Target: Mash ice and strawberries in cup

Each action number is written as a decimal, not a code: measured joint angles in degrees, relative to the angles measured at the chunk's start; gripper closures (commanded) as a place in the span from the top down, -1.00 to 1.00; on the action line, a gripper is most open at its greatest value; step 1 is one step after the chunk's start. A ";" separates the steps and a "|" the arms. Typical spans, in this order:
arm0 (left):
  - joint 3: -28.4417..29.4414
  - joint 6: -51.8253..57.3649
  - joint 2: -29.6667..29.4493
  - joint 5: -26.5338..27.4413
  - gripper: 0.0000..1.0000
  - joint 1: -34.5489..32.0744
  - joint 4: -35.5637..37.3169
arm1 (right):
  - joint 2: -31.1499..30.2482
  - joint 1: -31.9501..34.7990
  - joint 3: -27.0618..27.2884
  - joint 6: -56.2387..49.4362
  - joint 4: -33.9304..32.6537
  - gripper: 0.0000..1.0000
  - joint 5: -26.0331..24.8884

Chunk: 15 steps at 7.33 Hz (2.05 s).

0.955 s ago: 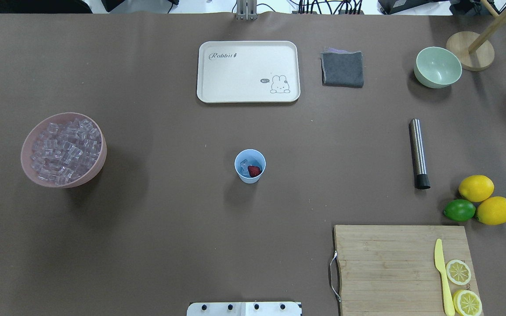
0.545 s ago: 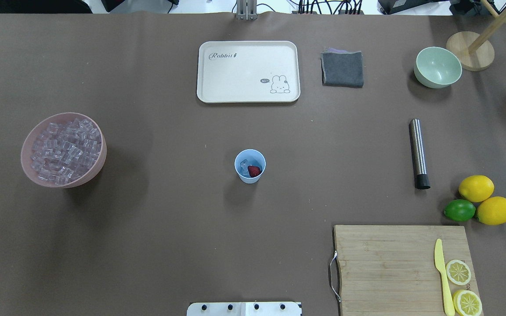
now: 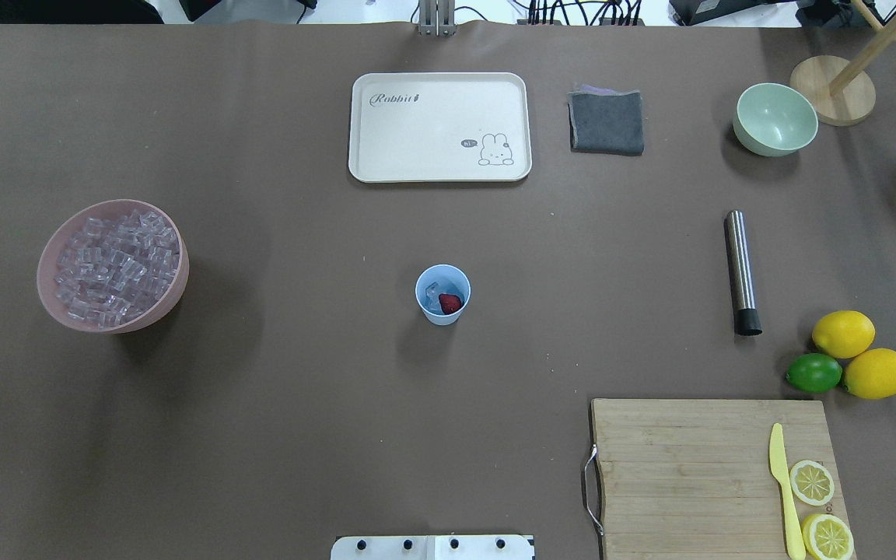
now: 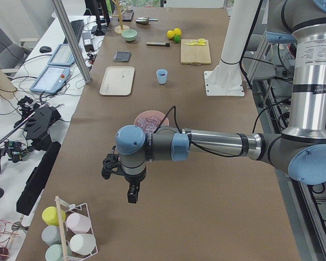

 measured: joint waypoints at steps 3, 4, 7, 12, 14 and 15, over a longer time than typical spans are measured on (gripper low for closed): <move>-1.03 -0.08 0.39 -0.04 0.96 -0.06 -0.15 | -0.25 0.60 0.75 0.28 -0.03 1.00 1.41; -1.52 -0.08 0.50 -0.07 0.96 -0.08 -0.08 | -0.31 0.62 0.86 0.49 -0.05 1.00 1.78; -1.98 -0.12 0.40 -0.11 0.96 -0.07 -0.13 | -0.83 0.67 1.70 0.55 -0.15 1.00 1.91; -0.87 -0.16 0.55 0.01 0.96 -0.57 -0.09 | -1.55 0.66 1.45 0.45 -0.02 1.00 2.05; -1.12 -0.24 0.44 0.24 0.96 -0.83 0.12 | -1.65 0.60 0.26 0.47 0.28 1.00 1.83; -1.32 -0.25 0.24 0.24 0.96 -0.85 0.19 | -1.69 0.59 -0.26 0.46 0.60 1.00 1.76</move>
